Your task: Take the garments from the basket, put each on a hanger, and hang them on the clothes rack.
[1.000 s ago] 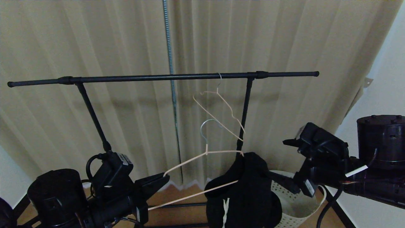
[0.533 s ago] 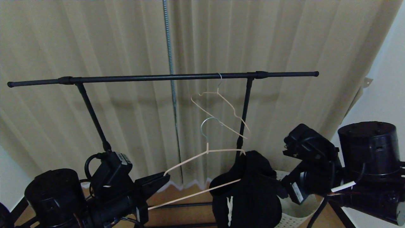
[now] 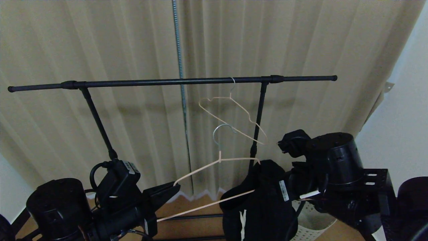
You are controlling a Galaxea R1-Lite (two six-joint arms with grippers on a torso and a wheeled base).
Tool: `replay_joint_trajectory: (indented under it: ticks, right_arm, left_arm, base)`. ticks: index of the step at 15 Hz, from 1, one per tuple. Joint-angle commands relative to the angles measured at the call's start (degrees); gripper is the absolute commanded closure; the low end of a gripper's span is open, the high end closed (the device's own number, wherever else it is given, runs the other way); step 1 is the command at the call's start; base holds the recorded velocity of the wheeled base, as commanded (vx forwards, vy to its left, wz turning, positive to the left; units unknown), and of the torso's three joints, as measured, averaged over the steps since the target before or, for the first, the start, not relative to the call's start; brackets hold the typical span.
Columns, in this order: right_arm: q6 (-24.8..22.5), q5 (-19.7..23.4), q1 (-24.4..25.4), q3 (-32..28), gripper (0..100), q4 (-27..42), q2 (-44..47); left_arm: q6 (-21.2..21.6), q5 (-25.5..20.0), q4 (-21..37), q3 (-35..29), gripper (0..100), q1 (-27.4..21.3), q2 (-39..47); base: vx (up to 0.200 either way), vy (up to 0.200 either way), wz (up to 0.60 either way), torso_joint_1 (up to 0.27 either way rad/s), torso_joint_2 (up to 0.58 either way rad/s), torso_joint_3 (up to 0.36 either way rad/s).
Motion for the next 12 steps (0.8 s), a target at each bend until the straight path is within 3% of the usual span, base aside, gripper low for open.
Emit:
replay_joint_trajectory:
  ticks: [1, 3, 12]
  right_arm:
    - [0.4, -0.2, 0.1, -0.3, 0, -0.1, 3.3]
    - [1.6, -2.4, 0.1, -1.3, 0, -0.4, 5.4]
    - [4.0, -3.9, 0.1, -3.2, 0, -0.4, 8.4]
  left_arm:
    - [0.0, 0.0, -0.1, 0.0, 100, 0.0, 0.0]
    - [0.0, 0.0, -0.1, 0.0, 100, 0.0, 0.0]
    - [0.0, 0.0, -0.1, 0.0, 100, -0.1, -0.1]
  base:
    - [0.0, 0.0, 0.0, 0.0, 0.0, 0.0]
    - [0.0, 0.0, 0.0, 0.0, 0.0, 0.0]
    - [0.0, 0.0, 0.0, 0.0, 0.0, 0.0]
